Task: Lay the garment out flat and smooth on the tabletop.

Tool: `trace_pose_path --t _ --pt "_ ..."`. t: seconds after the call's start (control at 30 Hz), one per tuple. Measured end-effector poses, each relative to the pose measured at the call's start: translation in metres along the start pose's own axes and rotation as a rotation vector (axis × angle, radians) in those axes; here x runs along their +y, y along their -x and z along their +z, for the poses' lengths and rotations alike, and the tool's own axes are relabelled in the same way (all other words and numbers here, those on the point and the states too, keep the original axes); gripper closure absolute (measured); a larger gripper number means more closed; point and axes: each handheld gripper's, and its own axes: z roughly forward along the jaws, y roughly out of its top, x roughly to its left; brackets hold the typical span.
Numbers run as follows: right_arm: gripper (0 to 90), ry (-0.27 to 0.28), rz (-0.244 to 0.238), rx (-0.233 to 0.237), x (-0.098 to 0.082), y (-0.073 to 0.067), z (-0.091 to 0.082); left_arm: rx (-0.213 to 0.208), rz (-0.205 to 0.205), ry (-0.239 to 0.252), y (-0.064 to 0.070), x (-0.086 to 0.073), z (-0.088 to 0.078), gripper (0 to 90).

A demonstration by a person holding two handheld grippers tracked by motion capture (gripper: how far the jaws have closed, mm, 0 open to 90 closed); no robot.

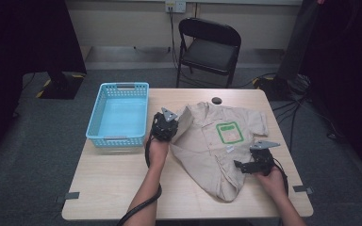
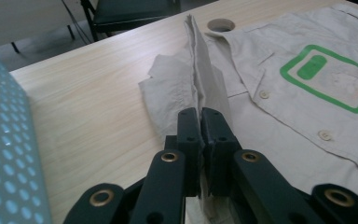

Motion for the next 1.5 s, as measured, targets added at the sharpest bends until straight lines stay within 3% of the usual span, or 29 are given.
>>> trace_pose_path --t 0.3,0.83,1.17,1.3,1.43,1.5 --pt "6.3 0.0 0.0 -0.001 0.0 0.0 0.0 0.052 -0.015 0.0 -0.011 -0.01 -0.011 85.4" --pt "6.4 0.001 0.002 -0.003 0.0 0.0 0.0 0.139 0.023 -0.035 -0.016 -0.024 -0.034 82.0" --pt "6.3 0.001 0.004 -0.005 0.0 -0.001 0.0 0.143 0.031 -0.021 -0.014 -0.029 -0.046 79.5" --pt "6.3 0.001 0.004 -0.005 0.0 -0.001 0.0 0.12 0.016 -0.009 -0.009 -0.029 -0.046 65.0" --pt "6.3 0.001 0.004 -0.005 0.0 -0.001 0.0 0.077 -0.026 -0.008 -0.001 -0.03 -0.04 34.1" --pt "6.3 0.001 0.004 -0.005 0.0 -0.001 0.0 0.045 -0.02 -0.02 0.006 -0.032 -0.036 25.0"
